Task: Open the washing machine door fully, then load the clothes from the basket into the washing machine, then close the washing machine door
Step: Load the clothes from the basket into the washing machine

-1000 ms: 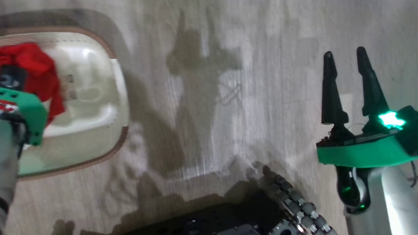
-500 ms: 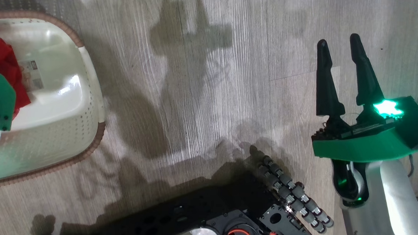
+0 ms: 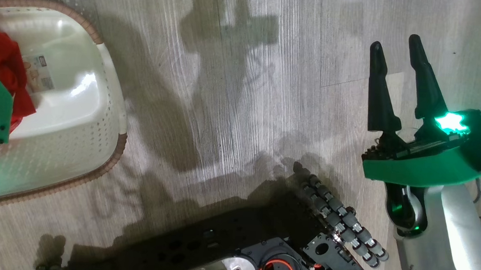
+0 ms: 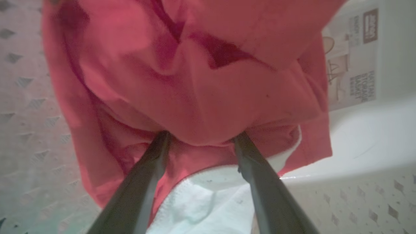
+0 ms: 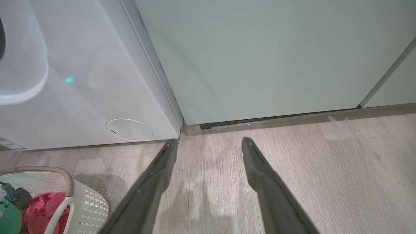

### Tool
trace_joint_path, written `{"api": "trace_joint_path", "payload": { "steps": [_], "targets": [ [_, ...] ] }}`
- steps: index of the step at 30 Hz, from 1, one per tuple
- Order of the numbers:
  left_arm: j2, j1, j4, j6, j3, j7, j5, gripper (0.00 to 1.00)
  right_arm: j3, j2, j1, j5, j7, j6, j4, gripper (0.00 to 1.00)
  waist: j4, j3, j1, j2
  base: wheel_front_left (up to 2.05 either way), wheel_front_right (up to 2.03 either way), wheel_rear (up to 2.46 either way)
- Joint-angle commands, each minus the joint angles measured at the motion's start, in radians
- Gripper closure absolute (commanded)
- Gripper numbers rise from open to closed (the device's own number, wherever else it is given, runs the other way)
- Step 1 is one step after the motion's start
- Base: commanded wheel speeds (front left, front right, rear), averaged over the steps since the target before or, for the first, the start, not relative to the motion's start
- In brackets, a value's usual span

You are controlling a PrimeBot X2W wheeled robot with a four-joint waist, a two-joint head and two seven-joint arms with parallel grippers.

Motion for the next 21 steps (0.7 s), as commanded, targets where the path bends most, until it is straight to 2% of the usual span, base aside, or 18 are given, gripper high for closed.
{"api": "trace_joint_path", "payload": {
  "steps": [1,5,6,7,8,9,21],
  "targets": [
    [0.041,0.028,0.005,0.003,0.018,0.007,-0.008,0.00,0.014,-0.005,0.045,-0.006,-0.009,0.000,-0.030,0.00,0.003,0.002,-0.0001,0.0000,0.00,0.00,0.00],
    [0.026,0.022,0.007,0.002,0.016,0.011,-0.020,0.02,0.014,-0.005,0.040,-0.012,-0.009,0.000,-0.031,0.00,0.009,0.004,-0.0001,0.0000,0.00,0.00,0.00],
    [0.022,0.021,0.007,0.001,0.018,0.013,-0.025,0.16,0.013,-0.005,0.040,-0.013,-0.009,0.000,-0.032,0.00,0.011,0.004,-0.0001,0.0000,0.00,0.00,0.00],
    [0.017,0.020,0.008,0.000,0.019,0.014,-0.029,0.44,0.013,-0.005,0.040,-0.015,-0.009,0.000,-0.033,0.00,0.012,0.004,-0.0001,0.0000,0.00,0.00,0.00],
    [0.013,0.018,0.008,-0.003,0.020,0.011,-0.034,0.65,0.013,-0.005,0.039,-0.017,-0.009,0.000,-0.033,0.00,0.014,0.004,-0.0001,0.0000,0.00,0.00,0.00],
    [0.009,0.017,0.007,-0.010,0.021,0.003,-0.039,1.00,0.012,-0.005,0.038,-0.018,-0.009,0.000,-0.033,0.00,0.015,0.004,-0.0001,0.0000,0.00,0.00,0.00],
    [-0.014,0.030,0.007,-0.005,0.017,-0.057,-0.071,1.00,0.016,-0.005,-0.009,-0.023,-0.009,0.000,-0.009,0.00,0.013,-0.049,-0.0001,0.0000,0.00,0.00,0.00]
  ]
}}
